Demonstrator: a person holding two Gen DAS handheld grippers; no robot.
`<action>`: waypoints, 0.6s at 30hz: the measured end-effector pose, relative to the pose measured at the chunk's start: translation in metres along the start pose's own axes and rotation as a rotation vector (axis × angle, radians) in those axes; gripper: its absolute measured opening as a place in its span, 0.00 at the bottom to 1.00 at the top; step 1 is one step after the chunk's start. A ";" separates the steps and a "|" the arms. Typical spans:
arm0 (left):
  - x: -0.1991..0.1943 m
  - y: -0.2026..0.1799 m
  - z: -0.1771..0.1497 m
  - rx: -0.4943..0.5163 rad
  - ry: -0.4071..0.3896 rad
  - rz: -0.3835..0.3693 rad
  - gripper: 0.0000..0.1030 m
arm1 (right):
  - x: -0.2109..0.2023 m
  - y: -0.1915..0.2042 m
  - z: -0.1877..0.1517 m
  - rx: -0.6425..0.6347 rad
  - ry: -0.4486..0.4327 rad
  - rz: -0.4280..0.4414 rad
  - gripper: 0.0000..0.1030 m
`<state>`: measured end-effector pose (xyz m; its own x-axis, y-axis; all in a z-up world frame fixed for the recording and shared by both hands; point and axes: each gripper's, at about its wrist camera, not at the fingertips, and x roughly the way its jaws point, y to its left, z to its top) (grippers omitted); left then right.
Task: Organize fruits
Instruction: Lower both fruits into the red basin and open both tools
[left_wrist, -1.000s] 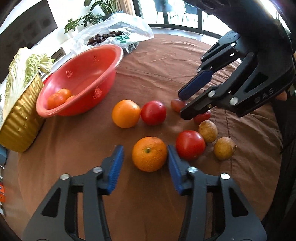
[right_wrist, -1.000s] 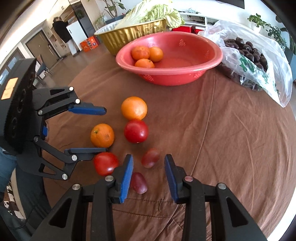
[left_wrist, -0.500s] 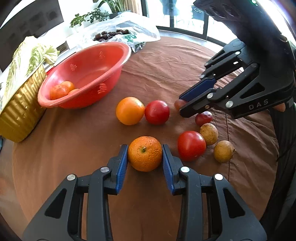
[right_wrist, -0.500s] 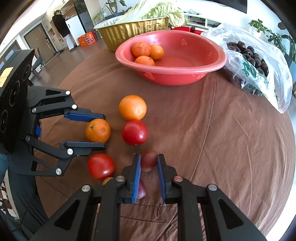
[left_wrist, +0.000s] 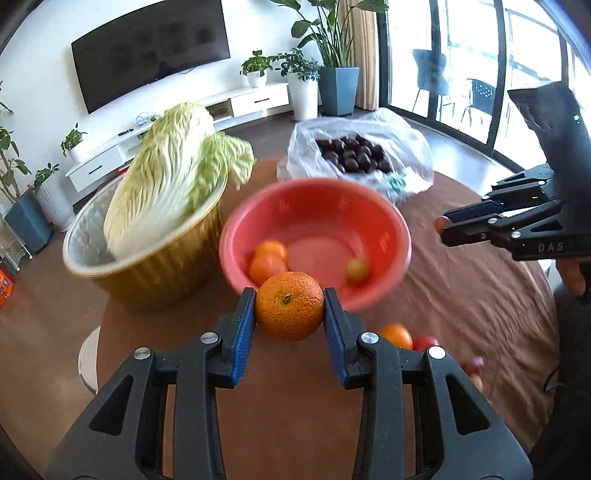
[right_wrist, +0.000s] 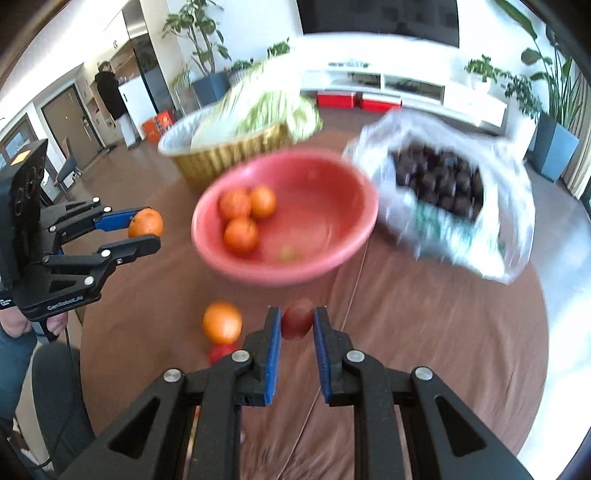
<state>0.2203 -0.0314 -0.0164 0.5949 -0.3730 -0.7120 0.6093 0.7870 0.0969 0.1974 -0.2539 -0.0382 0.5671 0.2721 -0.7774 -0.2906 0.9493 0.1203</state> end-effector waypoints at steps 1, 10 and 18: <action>0.008 0.000 0.006 0.009 0.012 0.000 0.33 | 0.002 0.000 0.007 -0.010 -0.010 -0.002 0.19; 0.070 -0.014 0.020 0.070 0.098 -0.008 0.34 | 0.056 0.000 0.049 -0.075 0.026 -0.050 0.19; 0.094 -0.017 0.014 0.088 0.110 0.010 0.51 | 0.086 -0.005 0.049 -0.090 0.079 -0.076 0.19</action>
<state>0.2735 -0.0867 -0.0750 0.5429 -0.3051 -0.7824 0.6499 0.7427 0.1613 0.2854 -0.2277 -0.0760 0.5285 0.1834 -0.8289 -0.3195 0.9476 0.0060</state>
